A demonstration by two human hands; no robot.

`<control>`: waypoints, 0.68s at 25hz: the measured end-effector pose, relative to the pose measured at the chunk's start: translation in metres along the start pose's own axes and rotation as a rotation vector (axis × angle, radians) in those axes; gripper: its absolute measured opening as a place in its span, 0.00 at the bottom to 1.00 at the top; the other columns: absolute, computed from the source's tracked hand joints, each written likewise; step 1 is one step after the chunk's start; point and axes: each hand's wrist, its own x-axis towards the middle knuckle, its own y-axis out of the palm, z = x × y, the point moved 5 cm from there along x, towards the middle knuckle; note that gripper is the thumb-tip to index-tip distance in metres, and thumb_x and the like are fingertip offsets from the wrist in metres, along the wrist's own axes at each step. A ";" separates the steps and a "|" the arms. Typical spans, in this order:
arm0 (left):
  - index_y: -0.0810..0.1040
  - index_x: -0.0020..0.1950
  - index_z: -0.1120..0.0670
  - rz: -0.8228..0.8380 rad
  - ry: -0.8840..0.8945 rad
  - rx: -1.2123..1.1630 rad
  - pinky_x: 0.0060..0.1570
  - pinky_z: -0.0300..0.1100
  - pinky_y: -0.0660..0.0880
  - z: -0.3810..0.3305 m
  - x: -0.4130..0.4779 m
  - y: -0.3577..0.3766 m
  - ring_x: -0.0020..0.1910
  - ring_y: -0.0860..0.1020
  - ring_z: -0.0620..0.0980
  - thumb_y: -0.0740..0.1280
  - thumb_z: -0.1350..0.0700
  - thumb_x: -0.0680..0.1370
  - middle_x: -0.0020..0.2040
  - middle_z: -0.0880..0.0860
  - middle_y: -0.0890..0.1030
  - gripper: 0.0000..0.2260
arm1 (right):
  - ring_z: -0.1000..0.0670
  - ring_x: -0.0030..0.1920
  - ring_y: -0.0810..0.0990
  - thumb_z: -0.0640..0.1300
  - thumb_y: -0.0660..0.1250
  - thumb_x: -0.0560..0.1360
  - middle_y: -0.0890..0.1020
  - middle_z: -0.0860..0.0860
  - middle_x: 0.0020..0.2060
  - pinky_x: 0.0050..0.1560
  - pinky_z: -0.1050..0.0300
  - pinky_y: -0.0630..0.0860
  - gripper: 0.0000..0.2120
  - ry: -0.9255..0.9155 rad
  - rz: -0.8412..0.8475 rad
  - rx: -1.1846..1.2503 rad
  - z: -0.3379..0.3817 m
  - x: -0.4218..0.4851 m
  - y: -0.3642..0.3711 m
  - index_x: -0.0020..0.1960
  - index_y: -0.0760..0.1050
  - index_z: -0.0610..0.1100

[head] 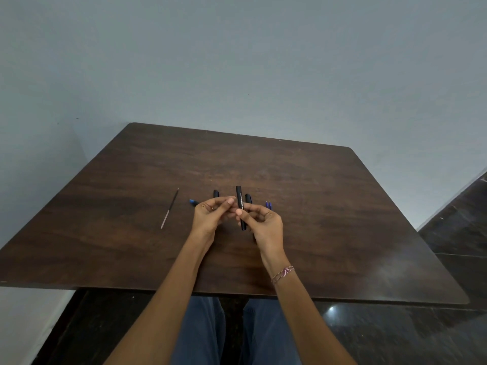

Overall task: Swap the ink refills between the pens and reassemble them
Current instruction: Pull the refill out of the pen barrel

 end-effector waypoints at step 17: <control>0.82 0.42 0.58 0.074 -0.050 0.147 0.35 0.32 0.77 0.012 0.005 0.003 0.32 0.80 0.41 0.71 0.64 0.71 0.33 0.48 0.83 0.02 | 0.57 0.39 0.81 0.37 0.72 0.72 0.83 0.49 0.39 0.40 0.69 0.79 0.07 0.100 -0.075 -0.384 0.007 0.047 -0.078 0.49 0.81 0.40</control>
